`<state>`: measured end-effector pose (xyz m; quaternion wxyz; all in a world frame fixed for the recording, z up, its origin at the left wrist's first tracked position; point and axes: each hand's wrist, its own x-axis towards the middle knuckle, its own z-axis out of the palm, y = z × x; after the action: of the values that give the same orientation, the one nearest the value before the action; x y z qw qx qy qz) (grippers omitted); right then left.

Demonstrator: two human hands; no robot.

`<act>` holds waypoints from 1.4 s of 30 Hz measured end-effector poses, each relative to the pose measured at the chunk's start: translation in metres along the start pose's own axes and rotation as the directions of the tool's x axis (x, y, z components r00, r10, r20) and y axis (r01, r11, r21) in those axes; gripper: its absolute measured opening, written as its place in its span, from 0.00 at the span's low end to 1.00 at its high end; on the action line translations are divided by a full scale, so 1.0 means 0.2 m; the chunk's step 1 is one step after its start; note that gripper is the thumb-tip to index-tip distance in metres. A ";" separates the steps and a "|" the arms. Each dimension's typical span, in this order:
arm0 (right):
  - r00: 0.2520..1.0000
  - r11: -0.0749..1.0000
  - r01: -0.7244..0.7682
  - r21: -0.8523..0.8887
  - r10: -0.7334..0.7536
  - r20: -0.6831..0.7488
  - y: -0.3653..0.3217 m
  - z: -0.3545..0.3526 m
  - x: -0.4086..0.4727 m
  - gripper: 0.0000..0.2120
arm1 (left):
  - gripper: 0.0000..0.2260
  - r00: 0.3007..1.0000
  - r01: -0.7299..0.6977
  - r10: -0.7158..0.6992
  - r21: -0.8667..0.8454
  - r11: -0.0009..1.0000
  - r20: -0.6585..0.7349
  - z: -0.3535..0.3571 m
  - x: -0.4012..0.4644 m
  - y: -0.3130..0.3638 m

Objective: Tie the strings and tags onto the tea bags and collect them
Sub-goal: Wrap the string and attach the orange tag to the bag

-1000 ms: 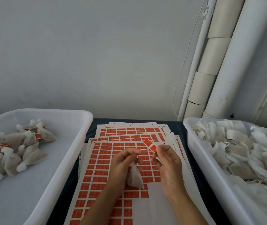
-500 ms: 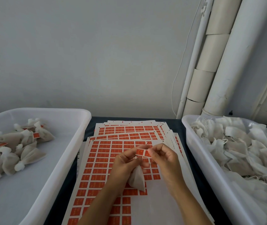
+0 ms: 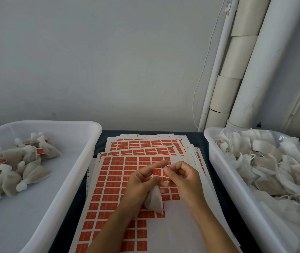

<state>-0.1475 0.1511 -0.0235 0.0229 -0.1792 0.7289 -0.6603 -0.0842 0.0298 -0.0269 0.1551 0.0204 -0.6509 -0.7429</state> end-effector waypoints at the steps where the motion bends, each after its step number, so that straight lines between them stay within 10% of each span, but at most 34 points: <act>1: 1.000 1.000 0.000 -0.003 0.000 0.000 0.00 0.00 0.00 0.04 | 0.17 1.000 0.000 0.000 0.008 1.000 0.001 0.00 0.00 0.00; 32: 0.998 0.997 0.054 -0.061 -0.055 -0.018 0.02 0.01 0.00 0.05 | 0.11 1.000 -0.028 0.028 -0.008 1.000 -0.006 0.01 0.00 0.00; 37: 0.998 1.000 0.001 0.027 0.000 -0.055 0.01 0.01 0.00 0.24 | 0.11 0.999 -0.028 0.027 -0.017 0.999 -0.034 0.00 0.00 -0.01; 42: 1.000 0.985 0.020 -0.171 -0.017 0.015 0.01 0.01 0.01 0.10 | 0.13 0.999 -0.029 0.029 0.002 1.000 -0.027 0.00 0.00 -0.02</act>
<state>-0.1485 0.1493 -0.0251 0.0060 -0.1916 0.7810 -0.5943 -0.0842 0.0293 -0.0300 0.1748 0.0212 -0.6496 -0.7396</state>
